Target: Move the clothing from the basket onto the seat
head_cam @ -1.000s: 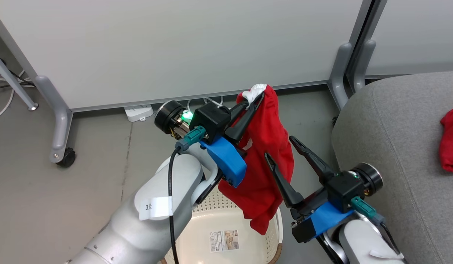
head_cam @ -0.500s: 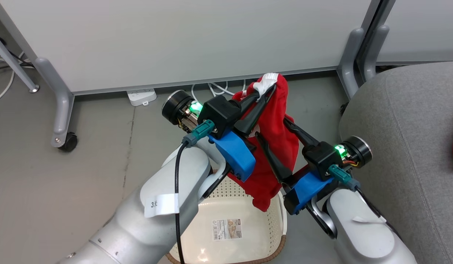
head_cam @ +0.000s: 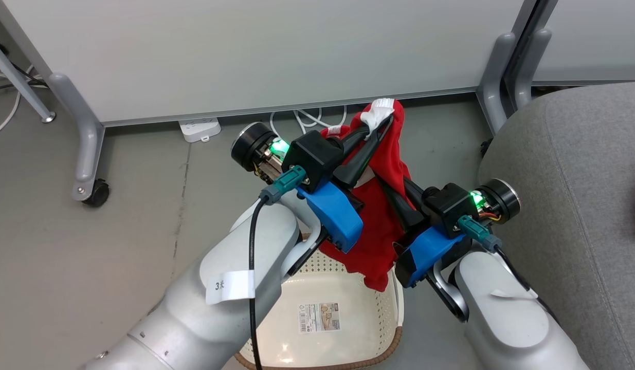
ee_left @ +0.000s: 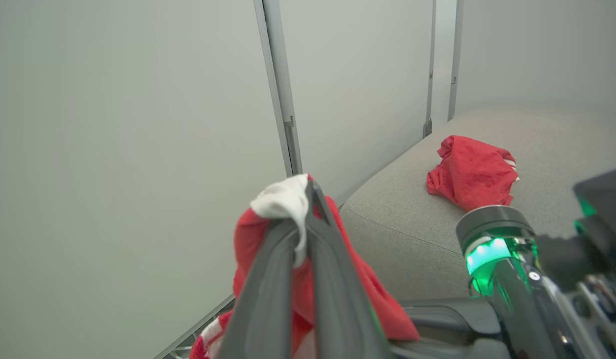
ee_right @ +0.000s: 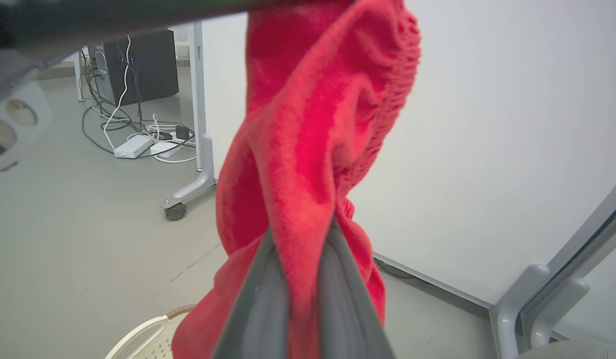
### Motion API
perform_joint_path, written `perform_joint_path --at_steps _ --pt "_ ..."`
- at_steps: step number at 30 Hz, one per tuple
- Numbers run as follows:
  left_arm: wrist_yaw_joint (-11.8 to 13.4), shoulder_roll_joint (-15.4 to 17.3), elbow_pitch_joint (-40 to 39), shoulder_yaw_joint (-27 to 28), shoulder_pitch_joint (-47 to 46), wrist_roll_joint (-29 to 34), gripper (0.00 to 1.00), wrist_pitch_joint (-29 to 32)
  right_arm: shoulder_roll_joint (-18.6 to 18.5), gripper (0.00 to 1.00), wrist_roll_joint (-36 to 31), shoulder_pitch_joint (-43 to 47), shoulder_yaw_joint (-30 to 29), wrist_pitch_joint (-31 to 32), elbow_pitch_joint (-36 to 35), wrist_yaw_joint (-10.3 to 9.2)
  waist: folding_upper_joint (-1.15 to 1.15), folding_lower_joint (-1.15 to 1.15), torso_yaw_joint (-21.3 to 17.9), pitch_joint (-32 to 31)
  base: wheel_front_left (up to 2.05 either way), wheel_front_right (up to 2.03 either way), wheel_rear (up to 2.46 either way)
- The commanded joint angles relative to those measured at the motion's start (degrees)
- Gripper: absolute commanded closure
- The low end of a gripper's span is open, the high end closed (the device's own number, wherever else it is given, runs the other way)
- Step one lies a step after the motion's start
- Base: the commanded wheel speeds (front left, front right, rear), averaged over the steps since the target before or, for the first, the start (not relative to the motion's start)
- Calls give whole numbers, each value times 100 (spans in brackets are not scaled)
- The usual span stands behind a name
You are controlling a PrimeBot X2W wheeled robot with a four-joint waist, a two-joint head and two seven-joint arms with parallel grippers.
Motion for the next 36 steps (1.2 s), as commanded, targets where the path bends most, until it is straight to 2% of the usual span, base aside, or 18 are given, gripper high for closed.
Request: perform_joint_path --at_steps 1,20,21,22,23,30,36 --pt "-7 3 11 4 -67 0 100 -27 21 100 -1 -63 -6 -19 -14 1 0 0 -3 -3 0 0 0" --pt "-7 -6 44 -4 -67 -1 100 -27 26 100 93 -68 -61 -19 -74 1 0 0 -16 28 0 0 0" --pt "-7 -6 64 28 -64 6 51 -27 26 100 111 -69 -61 -19 -83 1 0 0 -17 32 0 0 0" --pt "-7 -6 64 28 -64 6 51 -27 26 100 111 -69 -61 -19 -83 1 0 0 -17 32 0 0 0" --pt "-7 -7 77 44 -58 13 0 -27 26 100 113 -69 -66 -19 -90 1 0 0 -18 34 0 0 0" --pt "-7 -16 92 90 -53 72 0 -26 24 100 192 -108 -203 -19 -166 1 0 0 -35 110 0 0 0" --pt "-7 -10 88 101 -50 125 0 -25 21 100 170 -239 -570 -19 -264 1 0 0 -105 281 0 0 0"
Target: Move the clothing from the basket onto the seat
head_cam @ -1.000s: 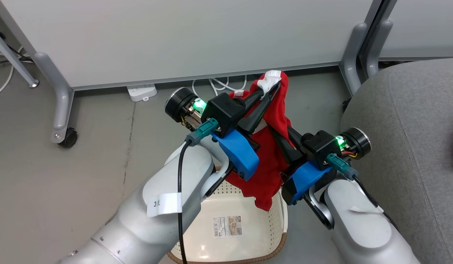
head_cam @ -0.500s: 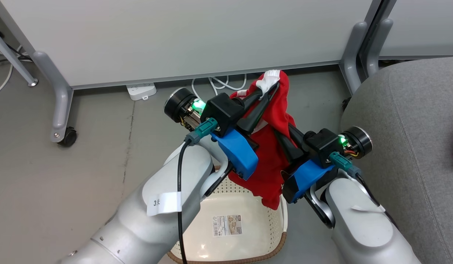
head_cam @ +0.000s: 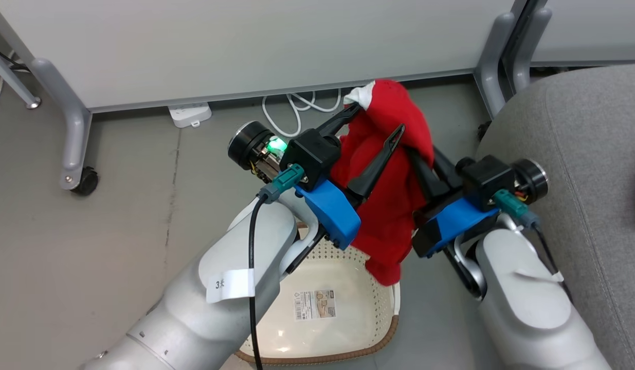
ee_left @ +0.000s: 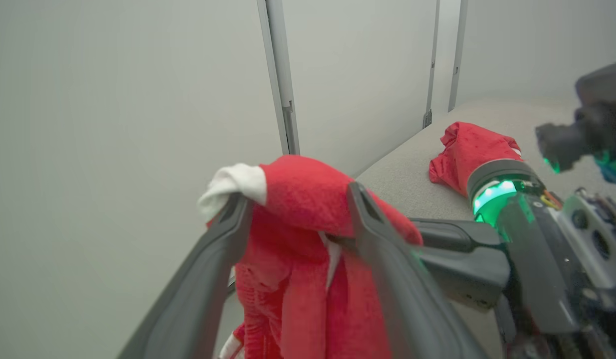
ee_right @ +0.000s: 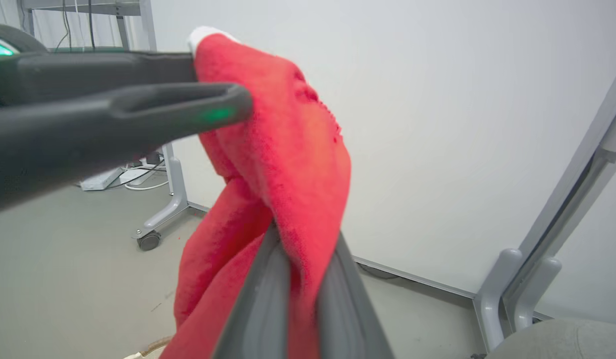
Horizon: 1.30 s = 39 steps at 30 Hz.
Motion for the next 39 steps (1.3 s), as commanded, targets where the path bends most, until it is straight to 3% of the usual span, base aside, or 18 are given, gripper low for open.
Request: perform_joint_path --at_steps 1,19,29,39 --pt "-6 14 -11 22 -51 32 0 -21 1 100 -16 -153 -89 -19 -83 1 0 0 -56 82 0 0 0" --pt "6 208 -109 -189 -103 267 0 -16 -13 100 -38 -270 -1321 -20 -874 1 0 0 -1155 789 0 0 0" --pt "-2 246 -164 -570 -143 329 0 -10 -4 100 -17 103 -2007 -19 -1434 1 0 0 -1846 994 0 0 0" --pt "-5 253 -231 -984 -20 252 0 28 -20 100 -58 681 -2666 -20 -1916 1 0 0 -2207 1039 0 0 0"
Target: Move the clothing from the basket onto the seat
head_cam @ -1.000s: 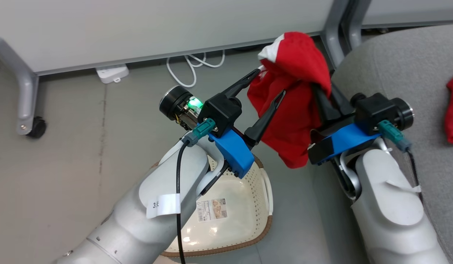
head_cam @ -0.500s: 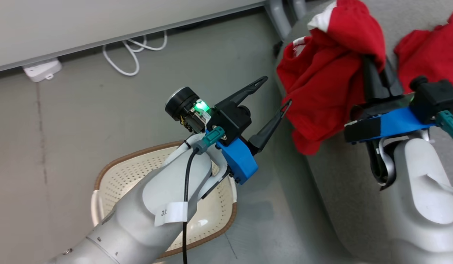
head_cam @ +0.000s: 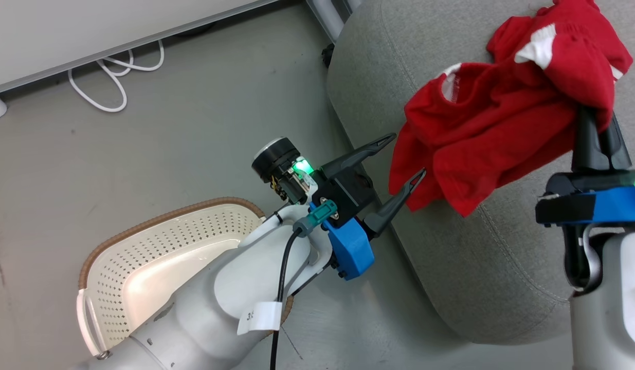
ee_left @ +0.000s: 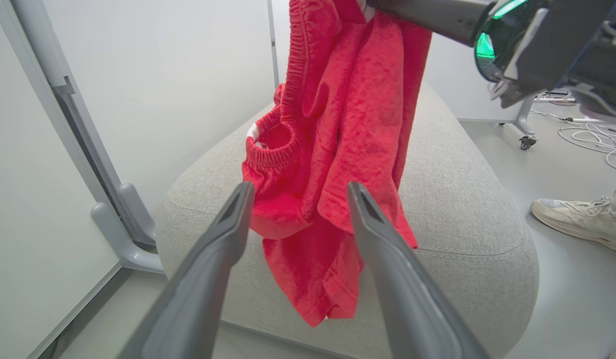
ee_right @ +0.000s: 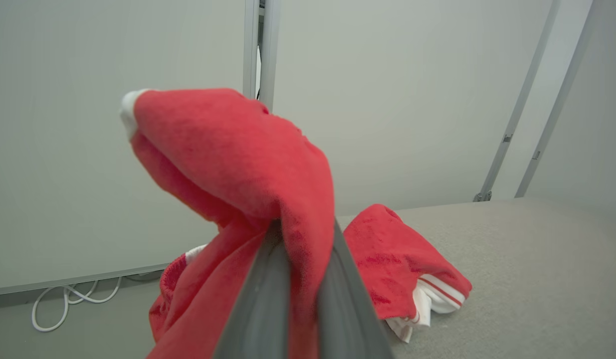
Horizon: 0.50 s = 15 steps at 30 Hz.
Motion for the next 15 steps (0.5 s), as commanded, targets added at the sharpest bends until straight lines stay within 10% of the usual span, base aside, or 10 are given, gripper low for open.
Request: perform_joint_path --at_steps 1,15 --pt "-6 33 -12 -37 48 -16 0 -4 -11 100 -2 87 -57 -21 -56 1 0 0 -28 5 0 0 0" --pt "20 74 -63 -146 -11 -113 0 -16 1 100 -23 150 -153 -21 -201 1 0 0 -74 54 0 0 0"
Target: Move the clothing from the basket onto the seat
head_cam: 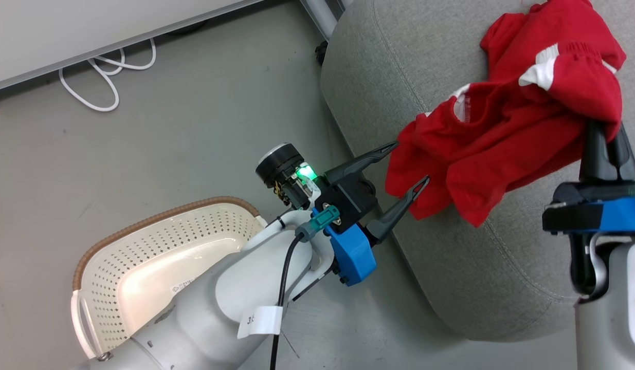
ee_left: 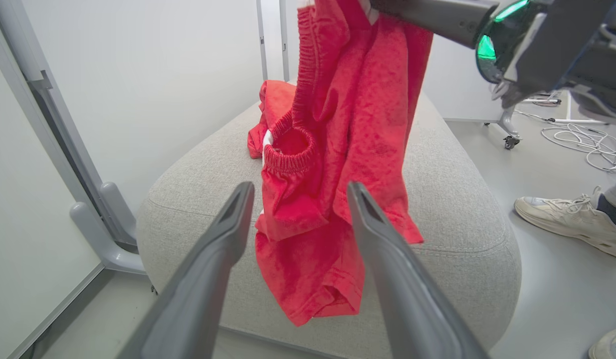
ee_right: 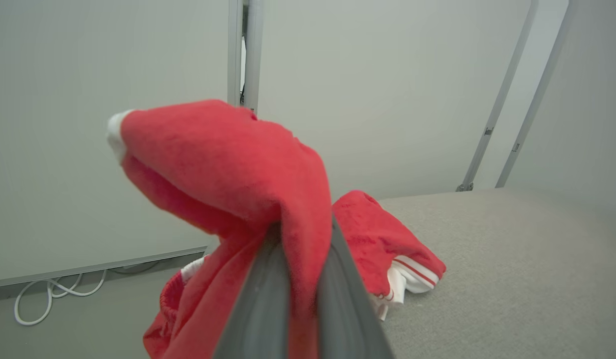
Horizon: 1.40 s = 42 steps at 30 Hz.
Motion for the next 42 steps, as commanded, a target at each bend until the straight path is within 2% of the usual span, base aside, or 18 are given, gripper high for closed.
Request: perform_joint_path --at_steps 1,5,11,15,19,23,31,42 --pt "29 67 -22 15 -64 -8 0 -15 -30 100 -19 -184 9 -20 -80 1 0 0 -5 38 0 0 0" --pt "75 128 -81 35 -132 17 0 -8 -288 100 -57 -622 125 -20 -198 1 0 0 -24 176 0 0 0" --pt "124 276 -193 83 -270 48 0 38 -940 100 -105 -1668 -36 -19 -359 1 0 0 -22 492 0 0 0" --pt "176 381 -322 131 -442 81 0 103 -1533 100 -77 -2510 -507 -19 -333 1 0 0 6 849 0 0 0" --pt "217 501 -488 147 -647 155 0 206 -2141 100 69 -3111 -1098 -17 13 1 0 0 61 1259 0 0 0" --pt "266 649 -683 167 -847 223 0 325 -2488 100 106 -3431 -1497 -11 454 1 0 0 90 1651 0 0 0" --pt "304 807 -947 160 -1092 328 0 445 -2438 100 -119 -3344 -1659 -11 1254 0 0 0 128 2132 0 0 0" --pt "397 989 -1182 149 -1125 341 0 543 -1608 100 -191 -2829 -1863 -11 1965 0 0 0 197 2451 0 0 0"
